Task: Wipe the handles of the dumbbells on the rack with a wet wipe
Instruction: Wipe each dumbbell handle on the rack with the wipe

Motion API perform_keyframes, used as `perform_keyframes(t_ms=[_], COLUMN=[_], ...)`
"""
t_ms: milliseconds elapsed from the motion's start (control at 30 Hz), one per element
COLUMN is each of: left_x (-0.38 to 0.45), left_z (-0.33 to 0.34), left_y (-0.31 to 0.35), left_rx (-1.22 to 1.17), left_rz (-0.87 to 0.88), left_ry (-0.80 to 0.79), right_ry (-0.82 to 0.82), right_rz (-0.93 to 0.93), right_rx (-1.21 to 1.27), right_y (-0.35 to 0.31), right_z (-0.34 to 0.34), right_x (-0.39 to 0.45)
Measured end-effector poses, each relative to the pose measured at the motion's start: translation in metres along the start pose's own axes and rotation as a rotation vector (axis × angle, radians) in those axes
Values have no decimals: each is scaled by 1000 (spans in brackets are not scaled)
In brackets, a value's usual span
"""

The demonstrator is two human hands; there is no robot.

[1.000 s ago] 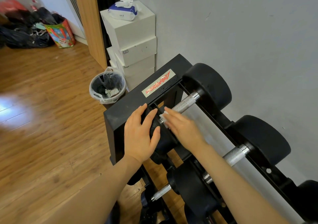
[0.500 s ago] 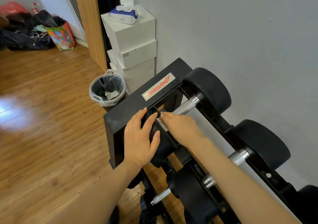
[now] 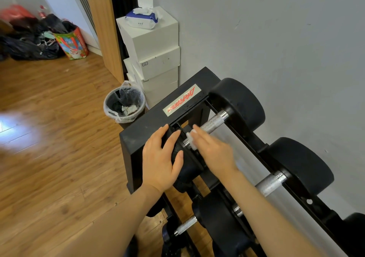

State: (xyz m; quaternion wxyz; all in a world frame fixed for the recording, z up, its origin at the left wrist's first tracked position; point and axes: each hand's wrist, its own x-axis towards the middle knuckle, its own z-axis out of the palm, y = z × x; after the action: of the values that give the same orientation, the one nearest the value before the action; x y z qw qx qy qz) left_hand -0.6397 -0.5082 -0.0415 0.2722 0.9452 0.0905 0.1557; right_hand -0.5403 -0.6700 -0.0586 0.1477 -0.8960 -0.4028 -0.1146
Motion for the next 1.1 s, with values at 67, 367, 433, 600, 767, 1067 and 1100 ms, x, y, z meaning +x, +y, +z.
perform_keyframes(t_ms=[67, 367, 433, 600, 767, 1067, 1100], left_x=[0, -1, -1, -2, -12, -71, -75], left_z=[0, 1, 0, -5, -11, -2, 1], left_y=[0, 0, 1, 4, 21, 75, 82], left_rx=[2, 1, 7, 34, 13, -27, -39], left_rz=[-1, -1, -11, -31, -82, 36, 49], left_ry=[5, 10, -1, -45, -28, -86, -98], right_ry=[83, 98, 165, 194, 193, 265, 256], right_rz=[112, -10, 69, 178, 403, 676, 685], right_rx=[16, 204, 199, 165, 221, 310, 299], right_y=[9, -5, 1, 3, -15, -31, -30], right_z=[1, 17, 13, -1, -33, -79, -82], right_x=[1, -11, -16, -37, -68, -152, -161])
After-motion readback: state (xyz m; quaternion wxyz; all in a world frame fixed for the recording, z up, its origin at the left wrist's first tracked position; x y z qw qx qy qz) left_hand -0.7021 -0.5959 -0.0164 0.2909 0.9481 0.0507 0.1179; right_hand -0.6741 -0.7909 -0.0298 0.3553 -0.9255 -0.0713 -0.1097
